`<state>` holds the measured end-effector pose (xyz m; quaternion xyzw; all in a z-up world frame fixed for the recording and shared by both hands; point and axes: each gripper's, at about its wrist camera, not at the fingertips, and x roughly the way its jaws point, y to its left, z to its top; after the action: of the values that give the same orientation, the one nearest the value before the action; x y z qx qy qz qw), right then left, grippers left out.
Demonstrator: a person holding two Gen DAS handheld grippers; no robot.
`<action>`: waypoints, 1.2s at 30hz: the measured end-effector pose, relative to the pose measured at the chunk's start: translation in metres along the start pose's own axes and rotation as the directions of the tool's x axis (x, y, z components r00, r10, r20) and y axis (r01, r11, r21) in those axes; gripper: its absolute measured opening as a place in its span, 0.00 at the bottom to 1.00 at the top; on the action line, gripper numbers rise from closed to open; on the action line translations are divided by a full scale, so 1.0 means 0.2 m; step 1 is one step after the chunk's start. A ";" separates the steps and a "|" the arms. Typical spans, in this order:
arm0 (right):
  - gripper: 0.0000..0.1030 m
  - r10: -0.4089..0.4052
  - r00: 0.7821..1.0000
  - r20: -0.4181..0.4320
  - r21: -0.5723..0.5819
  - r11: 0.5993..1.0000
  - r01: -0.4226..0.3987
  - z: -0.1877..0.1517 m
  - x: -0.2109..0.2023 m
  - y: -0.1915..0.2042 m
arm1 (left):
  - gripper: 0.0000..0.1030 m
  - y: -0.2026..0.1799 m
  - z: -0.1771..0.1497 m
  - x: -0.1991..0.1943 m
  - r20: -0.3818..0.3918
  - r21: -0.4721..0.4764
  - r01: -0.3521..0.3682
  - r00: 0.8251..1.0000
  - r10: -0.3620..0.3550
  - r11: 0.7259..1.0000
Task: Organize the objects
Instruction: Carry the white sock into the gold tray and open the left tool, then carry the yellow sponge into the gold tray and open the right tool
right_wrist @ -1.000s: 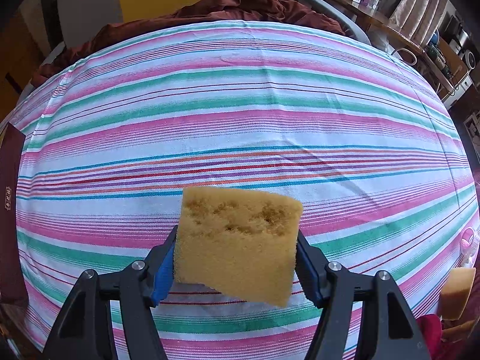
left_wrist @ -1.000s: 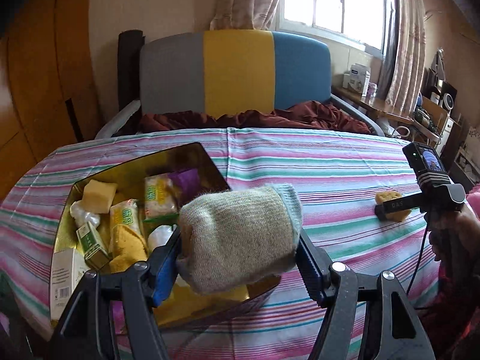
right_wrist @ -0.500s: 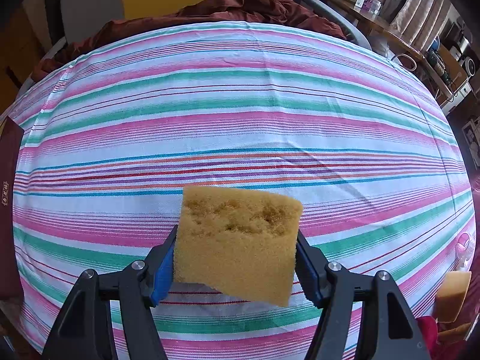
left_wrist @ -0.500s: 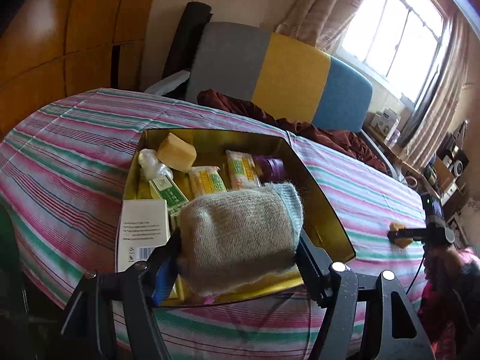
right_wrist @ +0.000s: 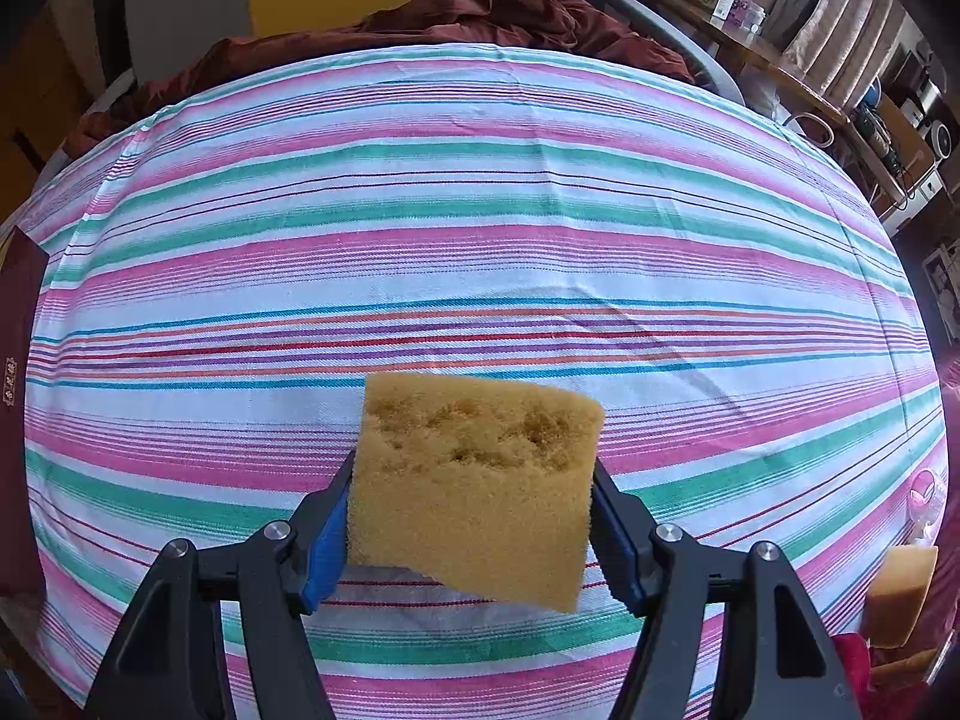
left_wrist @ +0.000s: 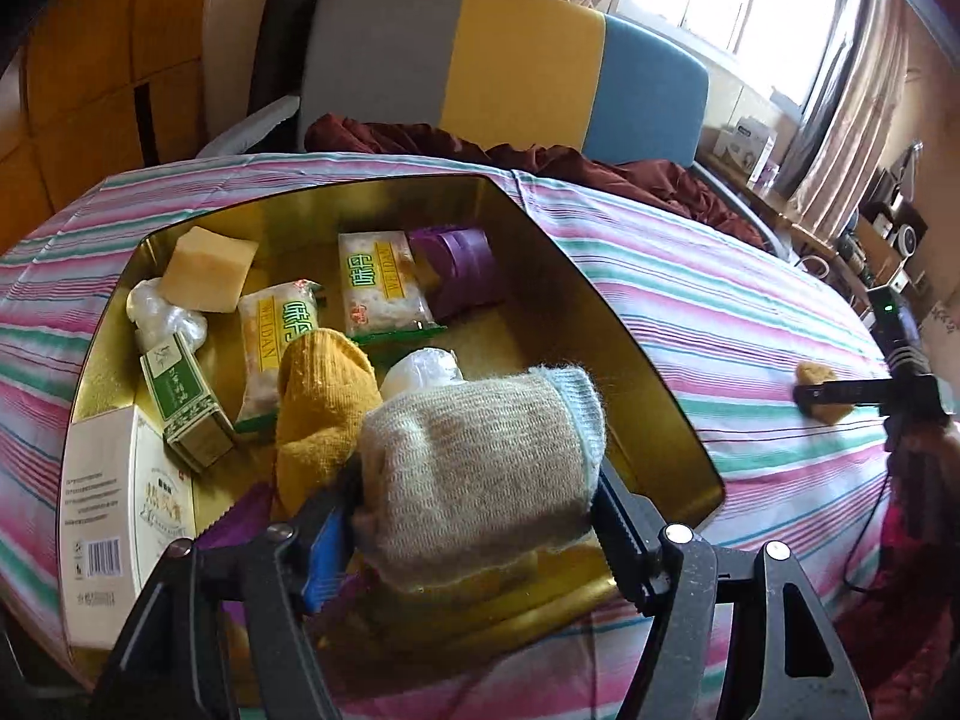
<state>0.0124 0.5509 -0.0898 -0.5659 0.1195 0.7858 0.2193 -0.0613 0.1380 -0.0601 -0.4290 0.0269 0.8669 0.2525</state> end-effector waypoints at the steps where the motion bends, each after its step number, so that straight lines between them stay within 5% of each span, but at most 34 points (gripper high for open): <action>1: 0.67 -0.003 1.000 0.001 -0.003 1.000 0.003 0.00 0.00 0.00 | 0.70 -0.01 0.00 0.01 0.000 0.011 -0.001 1.000 0.001 1.000; 12: 0.65 -0.002 0.999 0.039 -0.011 1.000 0.003 -0.01 -0.13 0.06 | 0.82 0.04 -0.02 -0.16 0.073 -0.009 -0.011 0.997 0.012 1.000; 18: 0.64 0.129 0.978 0.163 -0.013 0.992 -0.129 -0.01 -0.34 0.17 | 0.83 0.13 -0.05 -0.33 0.140 -0.037 -0.059 0.988 0.064 0.998; 22: 0.64 0.291 0.934 0.206 -0.135 0.954 -0.268 0.00 -0.51 0.51 | 0.89 0.18 -0.06 -0.41 0.179 -0.064 -0.119 0.975 0.129 0.991; 28: 0.64 0.473 0.867 0.159 -0.392 0.836 -0.384 -0.02 -0.69 1.18 | 0.92 0.25 -0.09 -0.47 0.190 -0.107 -0.216 0.954 0.233 0.971; 31: 0.64 0.481 0.869 0.119 -0.479 0.794 -0.374 -0.03 -0.66 1.47 | 0.95 0.30 -0.10 -0.48 0.181 -0.139 -0.231 0.950 0.254 0.963; 36: 0.65 0.413 0.910 0.033 -0.524 0.783 -0.336 0.01 -0.48 1.73 | 1.00 0.36 -0.12 -0.51 0.176 -0.186 -0.256 0.941 0.289 0.948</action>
<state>-0.1297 0.2276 -0.0192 -0.5089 0.0027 0.8561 -0.0899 -0.0248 0.0257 -0.0101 -0.3504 -0.0093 0.9317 0.0957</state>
